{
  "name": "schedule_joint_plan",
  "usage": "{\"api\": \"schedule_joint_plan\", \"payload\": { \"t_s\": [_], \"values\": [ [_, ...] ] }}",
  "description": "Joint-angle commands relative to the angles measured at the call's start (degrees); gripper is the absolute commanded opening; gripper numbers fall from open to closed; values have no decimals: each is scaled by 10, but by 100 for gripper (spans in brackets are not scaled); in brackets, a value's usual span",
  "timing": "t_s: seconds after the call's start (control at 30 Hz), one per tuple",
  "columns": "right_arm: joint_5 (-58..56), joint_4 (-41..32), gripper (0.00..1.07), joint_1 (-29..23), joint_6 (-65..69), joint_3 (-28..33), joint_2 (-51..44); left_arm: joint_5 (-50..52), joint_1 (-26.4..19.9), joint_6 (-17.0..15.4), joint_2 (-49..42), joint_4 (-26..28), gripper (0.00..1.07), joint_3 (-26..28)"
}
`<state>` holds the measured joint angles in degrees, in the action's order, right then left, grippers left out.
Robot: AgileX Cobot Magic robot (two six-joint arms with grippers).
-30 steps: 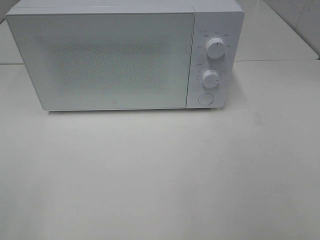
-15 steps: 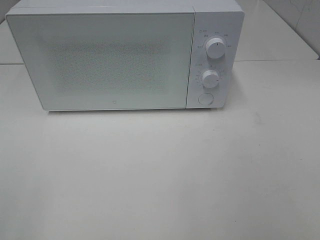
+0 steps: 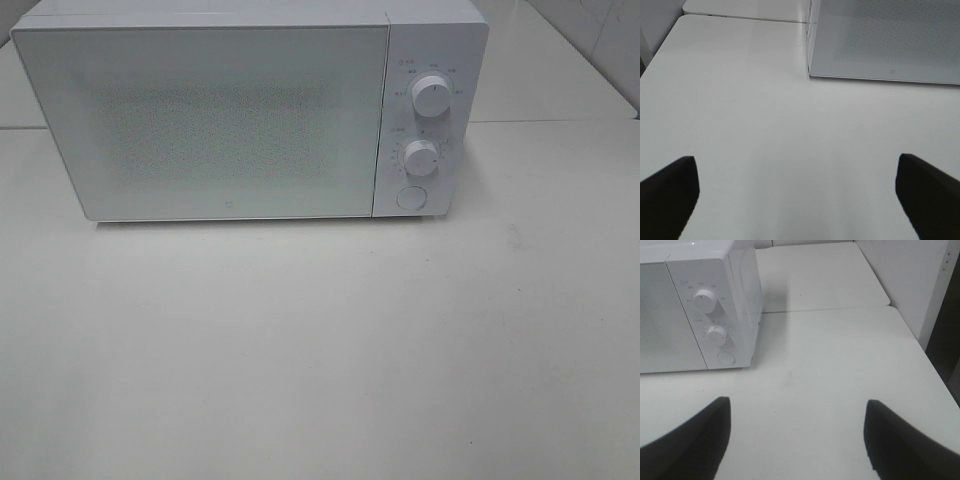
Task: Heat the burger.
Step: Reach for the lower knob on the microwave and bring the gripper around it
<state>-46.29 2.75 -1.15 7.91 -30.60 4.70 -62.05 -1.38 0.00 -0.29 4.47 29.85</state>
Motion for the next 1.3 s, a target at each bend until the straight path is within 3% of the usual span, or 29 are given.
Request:
{"api": "schedule_joint_plan", "payload": {
  "t_s": [0.03,0.53,1.3],
  "values": [
    [60,2,74,3,1,17,19,8,-1,0,-13,3,101,-1],
    [282,2,74,3,1,82,182,8,-1,0,-13,3,101,-1],
    [629,4,74,3,19,87,496,8,-1,0,-13,3,101,-1]
  ]
}}
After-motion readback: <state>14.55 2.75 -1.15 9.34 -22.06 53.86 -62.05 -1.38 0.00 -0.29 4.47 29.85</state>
